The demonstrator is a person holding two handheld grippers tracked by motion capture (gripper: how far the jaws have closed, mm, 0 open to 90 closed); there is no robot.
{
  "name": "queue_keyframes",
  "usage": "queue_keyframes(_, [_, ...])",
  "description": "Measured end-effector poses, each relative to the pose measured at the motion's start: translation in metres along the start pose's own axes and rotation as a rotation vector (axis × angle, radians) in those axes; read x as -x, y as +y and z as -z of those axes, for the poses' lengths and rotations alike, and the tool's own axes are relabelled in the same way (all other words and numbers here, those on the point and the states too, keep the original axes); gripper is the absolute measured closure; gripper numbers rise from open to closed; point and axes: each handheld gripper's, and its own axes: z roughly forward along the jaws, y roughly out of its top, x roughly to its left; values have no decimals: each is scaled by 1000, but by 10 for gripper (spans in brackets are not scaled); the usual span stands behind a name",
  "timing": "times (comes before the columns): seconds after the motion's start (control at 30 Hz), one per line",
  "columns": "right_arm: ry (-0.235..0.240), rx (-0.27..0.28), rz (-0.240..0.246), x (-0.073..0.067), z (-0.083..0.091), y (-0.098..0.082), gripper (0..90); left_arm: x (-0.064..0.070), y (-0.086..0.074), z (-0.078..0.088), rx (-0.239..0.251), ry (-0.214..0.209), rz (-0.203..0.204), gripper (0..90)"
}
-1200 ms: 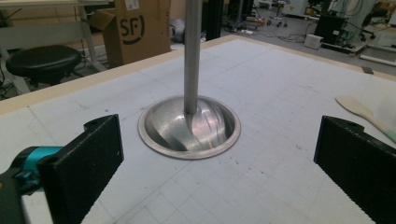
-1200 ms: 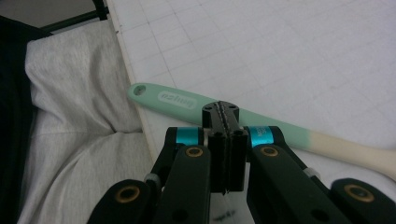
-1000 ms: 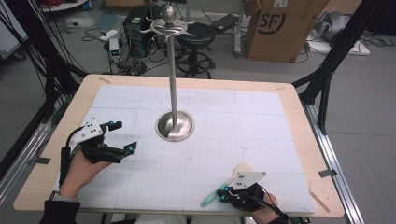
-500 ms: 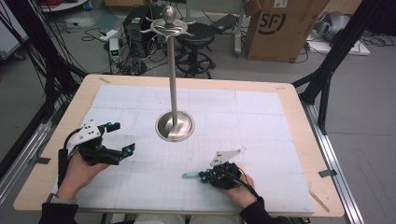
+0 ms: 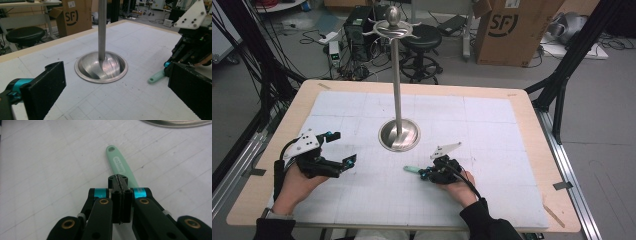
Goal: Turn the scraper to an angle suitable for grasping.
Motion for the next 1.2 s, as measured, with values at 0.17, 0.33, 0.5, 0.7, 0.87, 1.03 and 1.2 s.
queue_keyframes(0.17, [16,21,-10,11,-7,6,900,0,0,1,2,2,3,19])
queue_keyframes(0.33, [30,35,22,10,1,9,900,-1,2,1,9,-1,4,20])
queue_keyframes(0.5, [27,124,44,12,26,9,900,-2,3,2,18,1,11,19])
queue_keyframes(0.7, [-4,219,70,16,60,0,831,-2,3,1,14,1,8,20])
queue_keyframes(0.87, [33,259,65,19,85,-9,624,-3,3,-1,2,12,11,19])
queue_keyframes(1.03, [-96,341,53,25,109,-18,425,-3,2,-5,-16,5,8,20])
queue_keyframes(1.2, [-194,404,16,31,119,-25,143,-3,2,-5,-14,7,13,19])
